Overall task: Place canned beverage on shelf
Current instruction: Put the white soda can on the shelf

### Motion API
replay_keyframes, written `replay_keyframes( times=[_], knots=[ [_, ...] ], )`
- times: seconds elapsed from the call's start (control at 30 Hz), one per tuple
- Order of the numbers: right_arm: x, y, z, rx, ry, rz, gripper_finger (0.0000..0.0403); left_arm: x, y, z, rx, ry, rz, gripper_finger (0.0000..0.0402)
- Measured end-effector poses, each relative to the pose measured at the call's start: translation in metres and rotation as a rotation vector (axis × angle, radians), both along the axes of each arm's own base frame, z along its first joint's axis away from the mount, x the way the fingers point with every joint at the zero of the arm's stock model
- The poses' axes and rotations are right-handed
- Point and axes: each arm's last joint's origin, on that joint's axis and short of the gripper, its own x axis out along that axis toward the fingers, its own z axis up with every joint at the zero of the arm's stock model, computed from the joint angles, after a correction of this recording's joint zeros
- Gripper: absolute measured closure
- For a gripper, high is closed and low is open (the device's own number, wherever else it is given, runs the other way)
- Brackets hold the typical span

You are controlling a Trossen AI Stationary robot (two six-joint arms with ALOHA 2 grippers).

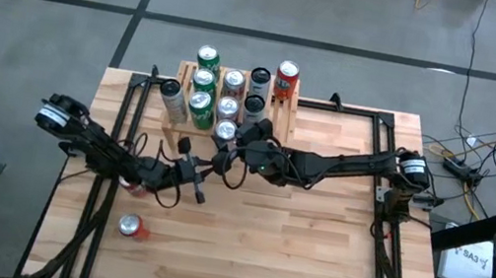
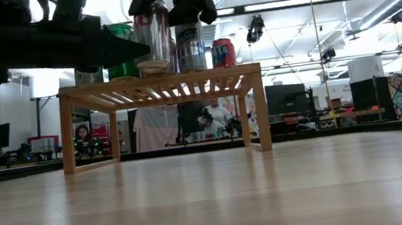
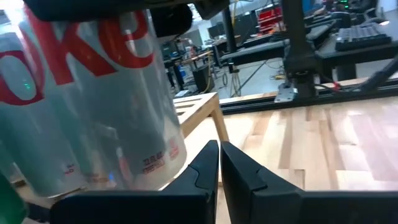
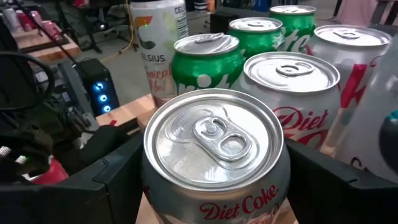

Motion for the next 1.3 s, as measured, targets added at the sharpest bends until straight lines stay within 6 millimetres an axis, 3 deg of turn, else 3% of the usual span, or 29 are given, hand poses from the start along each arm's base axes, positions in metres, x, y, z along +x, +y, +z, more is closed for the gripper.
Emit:
replay_keyframes(
  times=[1.3],
  knots=[
    [0.007,-0.001,-0.009,-0.033,-0.019,-0.081,0.0110,0.006,0.029,0.003,-0.012,-0.040,0.015,0.0401]
  ],
)
